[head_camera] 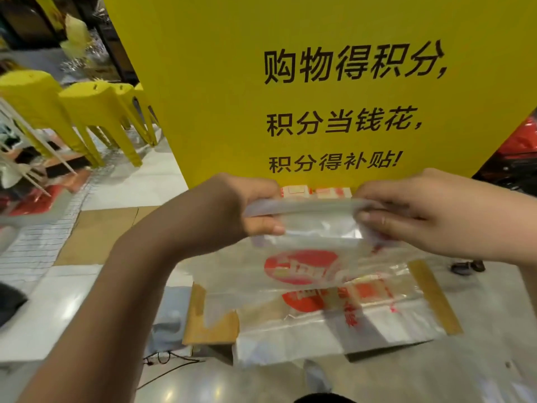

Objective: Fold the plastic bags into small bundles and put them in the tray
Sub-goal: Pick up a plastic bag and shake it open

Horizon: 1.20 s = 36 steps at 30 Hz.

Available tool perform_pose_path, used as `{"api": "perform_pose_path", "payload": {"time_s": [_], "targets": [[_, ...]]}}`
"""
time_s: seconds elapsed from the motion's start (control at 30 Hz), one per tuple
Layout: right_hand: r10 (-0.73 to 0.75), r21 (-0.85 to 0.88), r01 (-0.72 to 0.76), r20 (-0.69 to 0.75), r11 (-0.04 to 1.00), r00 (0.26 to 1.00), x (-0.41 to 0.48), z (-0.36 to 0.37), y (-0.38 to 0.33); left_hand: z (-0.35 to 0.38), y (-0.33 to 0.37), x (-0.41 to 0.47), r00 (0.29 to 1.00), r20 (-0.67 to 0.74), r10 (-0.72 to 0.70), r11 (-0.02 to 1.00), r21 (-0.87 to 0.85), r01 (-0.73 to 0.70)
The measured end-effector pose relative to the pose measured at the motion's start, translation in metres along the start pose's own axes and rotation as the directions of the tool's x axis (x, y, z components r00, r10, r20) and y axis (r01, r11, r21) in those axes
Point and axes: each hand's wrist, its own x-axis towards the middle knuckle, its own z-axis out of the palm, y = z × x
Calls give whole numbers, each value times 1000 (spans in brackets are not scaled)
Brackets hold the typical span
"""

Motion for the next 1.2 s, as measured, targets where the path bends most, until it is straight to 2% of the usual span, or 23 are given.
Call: {"api": "perform_pose_path", "payload": {"time_s": [0.03, 0.13, 0.27, 0.37, 0.43, 0.53, 0.63, 0.7, 0.77, 0.8, 0.9, 1.03, 1.2], "targets": [[26, -15, -26, 7, 1000, 1000, 1, -1, 4, 0, 2, 1, 997, 68, -46, 996, -71, 51], [163, -11, -163, 158, 987, 974, 9, -1, 14, 5, 0, 9, 973, 193, -124, 963, -212, 164], [274, -23, -286, 368, 958, 889, 36, 12, 49, 23, -20, 28, 926, 346, -148, 946, -222, 234], [328, -62, -333, 408, 941, 852, 66, 41, 79, 55, -46, 49, 941, 268, -209, 968, -83, 238], [385, -125, -367, 413, 922, 825, 83, 71, 98, 83, -63, 61, 908, 287, -306, 952, 85, 294], [415, -206, -363, 348, 909, 841, 94, 120, 121, 130, -89, 70, 824, 302, -479, 872, 274, 407], [369, -264, -319, 165, 910, 915, 96, 163, 136, 169, -108, 64, 821, 165, -547, 814, 333, 476], [338, -271, -308, 71, 912, 938, 98, 187, 146, 188, -118, 57, 839, 33, -543, 804, 310, 508], [352, -235, -327, 69, 915, 934, 101, 201, 155, 200, -126, 53, 849, -44, -527, 808, 286, 516], [356, -219, -334, 73, 917, 932, 101, 207, 157, 205, -130, 53, 854, -62, -517, 811, 283, 512], [285, -206, -291, -63, 934, 957, 102, 228, 165, 216, -137, 55, 861, -98, -500, 809, 302, 504], [368, -146, -379, -98, 914, 925, 102, 248, 175, 224, -135, 60, 847, -183, -498, 802, 273, 531], [369, -79, -381, -138, 921, 919, 102, 248, 172, 198, -120, 66, 849, -53, -526, 783, 361, 507]]}}
